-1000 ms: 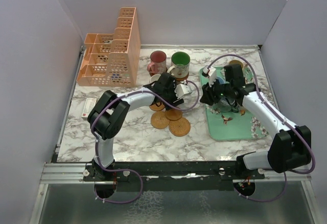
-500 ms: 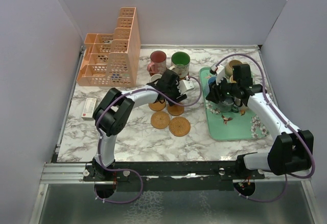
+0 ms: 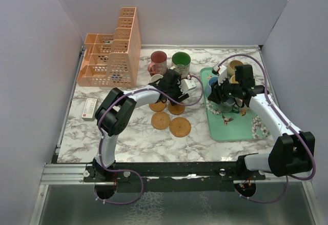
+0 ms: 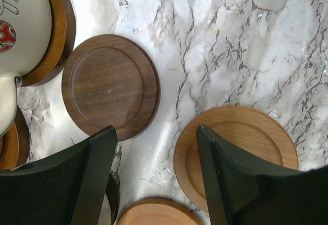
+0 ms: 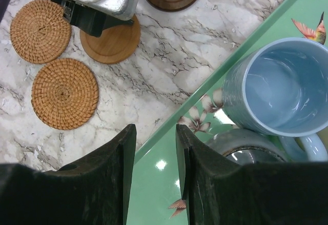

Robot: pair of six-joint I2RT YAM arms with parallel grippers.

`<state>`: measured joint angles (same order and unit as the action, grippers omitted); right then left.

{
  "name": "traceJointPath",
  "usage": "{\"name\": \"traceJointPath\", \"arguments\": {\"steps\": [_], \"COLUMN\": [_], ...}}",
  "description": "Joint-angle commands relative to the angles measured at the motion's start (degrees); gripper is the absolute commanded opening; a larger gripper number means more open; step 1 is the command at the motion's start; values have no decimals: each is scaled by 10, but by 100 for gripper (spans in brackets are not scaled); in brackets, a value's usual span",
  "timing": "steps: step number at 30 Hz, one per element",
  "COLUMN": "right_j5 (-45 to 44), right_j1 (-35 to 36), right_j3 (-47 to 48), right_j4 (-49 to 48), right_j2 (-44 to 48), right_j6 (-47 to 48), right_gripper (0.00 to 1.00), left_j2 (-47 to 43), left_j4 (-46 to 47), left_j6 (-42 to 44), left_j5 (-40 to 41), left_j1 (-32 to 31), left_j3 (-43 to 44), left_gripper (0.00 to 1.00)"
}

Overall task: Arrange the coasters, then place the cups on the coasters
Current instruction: Move the coaster to the center of the board.

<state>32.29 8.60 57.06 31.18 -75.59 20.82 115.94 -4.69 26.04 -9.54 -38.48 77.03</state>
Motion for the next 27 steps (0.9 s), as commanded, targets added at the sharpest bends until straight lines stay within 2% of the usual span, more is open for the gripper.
{"name": "traceJointPath", "arguments": {"steps": [1, 27], "right_j5": [12, 13], "right_j1": [-3, -6], "right_j3": [-4, -7], "right_j4": [-15, -16], "right_j2": [7, 11], "right_j6": [-1, 0], "right_gripper": [37, 37], "left_j2": [21, 27], "left_j4": [-10, -35], "left_j6": [-10, -6], "left_j5": [5, -27], "left_j1": [-2, -21], "left_j3": [19, 42], "left_gripper": [68, 76]}}
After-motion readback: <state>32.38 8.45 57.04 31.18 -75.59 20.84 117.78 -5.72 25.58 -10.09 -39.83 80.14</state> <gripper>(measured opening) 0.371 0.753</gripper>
